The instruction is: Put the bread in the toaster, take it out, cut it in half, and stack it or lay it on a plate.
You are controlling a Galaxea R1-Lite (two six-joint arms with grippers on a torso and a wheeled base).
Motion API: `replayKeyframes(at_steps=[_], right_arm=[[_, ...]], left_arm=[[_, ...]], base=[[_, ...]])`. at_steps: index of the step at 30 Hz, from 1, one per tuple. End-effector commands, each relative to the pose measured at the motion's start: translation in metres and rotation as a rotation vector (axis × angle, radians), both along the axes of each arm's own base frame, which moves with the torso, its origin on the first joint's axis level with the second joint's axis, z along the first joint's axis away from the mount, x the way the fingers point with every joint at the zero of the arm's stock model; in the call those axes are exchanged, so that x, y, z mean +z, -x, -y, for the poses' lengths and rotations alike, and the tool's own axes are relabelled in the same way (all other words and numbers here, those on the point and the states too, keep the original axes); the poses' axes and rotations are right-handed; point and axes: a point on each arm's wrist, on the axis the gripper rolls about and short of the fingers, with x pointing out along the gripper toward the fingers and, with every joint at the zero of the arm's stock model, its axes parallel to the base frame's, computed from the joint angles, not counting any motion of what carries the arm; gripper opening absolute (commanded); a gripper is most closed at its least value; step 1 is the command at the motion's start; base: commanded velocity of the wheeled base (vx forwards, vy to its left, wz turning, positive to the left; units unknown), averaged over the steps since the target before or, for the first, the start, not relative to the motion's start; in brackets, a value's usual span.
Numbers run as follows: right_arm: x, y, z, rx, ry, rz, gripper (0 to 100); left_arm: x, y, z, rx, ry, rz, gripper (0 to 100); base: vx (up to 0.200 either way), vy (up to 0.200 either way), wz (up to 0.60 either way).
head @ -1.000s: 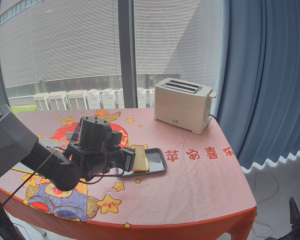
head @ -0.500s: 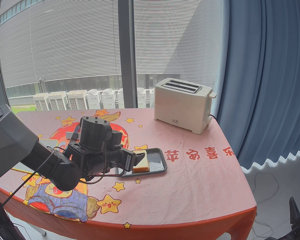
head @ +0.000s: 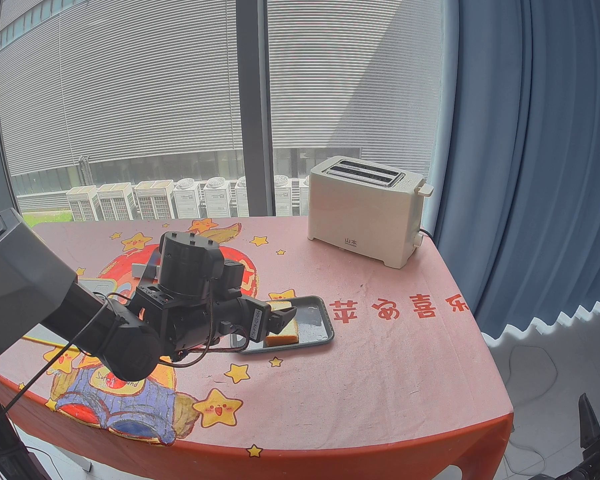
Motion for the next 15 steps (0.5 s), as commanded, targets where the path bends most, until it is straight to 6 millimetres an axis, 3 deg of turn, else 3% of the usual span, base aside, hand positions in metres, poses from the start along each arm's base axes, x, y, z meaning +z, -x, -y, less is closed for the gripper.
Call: replayKeyframes(at_steps=[1,15], right_arm=[[-0.0048,0.0000,0.0000,0.001,0.000,0.000,100],[-0.0048,0.0000,0.0000,0.001,0.000,0.000,100]], left_arm=[[-0.0002,0.0004,-0.0001,0.000,-0.001,-0.001,100],[-0.0009,0.0022,-0.0028,0.017,0.014,0.042,100]], base=[[0.000,0.000,0.00],[0.000,0.000,0.00]])
